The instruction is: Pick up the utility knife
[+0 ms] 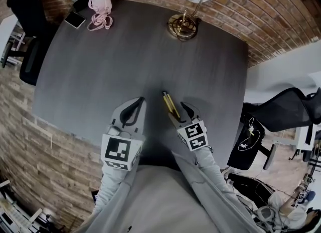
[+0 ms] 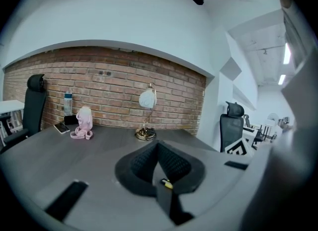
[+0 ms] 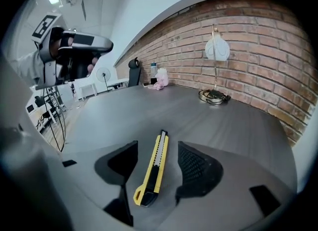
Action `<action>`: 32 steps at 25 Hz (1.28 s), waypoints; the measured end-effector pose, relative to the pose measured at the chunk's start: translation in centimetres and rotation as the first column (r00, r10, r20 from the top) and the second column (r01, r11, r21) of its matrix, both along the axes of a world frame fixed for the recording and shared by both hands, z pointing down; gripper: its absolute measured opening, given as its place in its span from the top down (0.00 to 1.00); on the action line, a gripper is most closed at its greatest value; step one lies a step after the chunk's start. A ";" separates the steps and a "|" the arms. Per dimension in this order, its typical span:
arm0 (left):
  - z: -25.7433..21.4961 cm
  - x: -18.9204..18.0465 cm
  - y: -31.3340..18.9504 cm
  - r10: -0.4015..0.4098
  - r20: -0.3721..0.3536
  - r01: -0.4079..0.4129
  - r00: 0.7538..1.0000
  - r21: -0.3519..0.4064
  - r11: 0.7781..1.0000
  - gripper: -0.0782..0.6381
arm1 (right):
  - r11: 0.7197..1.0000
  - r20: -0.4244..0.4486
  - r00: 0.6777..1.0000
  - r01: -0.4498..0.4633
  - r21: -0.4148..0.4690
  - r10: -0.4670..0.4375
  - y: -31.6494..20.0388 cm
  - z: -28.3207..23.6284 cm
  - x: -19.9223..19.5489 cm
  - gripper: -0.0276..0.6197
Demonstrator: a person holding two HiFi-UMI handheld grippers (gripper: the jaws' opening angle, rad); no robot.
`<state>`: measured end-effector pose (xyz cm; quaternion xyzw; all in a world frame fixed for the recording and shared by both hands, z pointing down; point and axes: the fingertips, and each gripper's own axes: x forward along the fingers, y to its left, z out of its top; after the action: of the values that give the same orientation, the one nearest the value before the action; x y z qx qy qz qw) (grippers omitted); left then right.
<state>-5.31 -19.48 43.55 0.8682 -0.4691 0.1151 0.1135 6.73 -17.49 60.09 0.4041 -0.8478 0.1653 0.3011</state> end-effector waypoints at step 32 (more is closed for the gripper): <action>0.7 -1.2 1.5 -0.025 -0.007 0.025 1.000 -0.009 1.000 0.86 | 0.995 -0.073 0.996 -0.058 -0.078 0.053 1.4 5.3 0.2 0.57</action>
<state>-6.49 -17.93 44.22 0.8622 -0.4790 0.1125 0.1207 6.96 -16.04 65.41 0.4207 -0.8177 0.1932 0.3421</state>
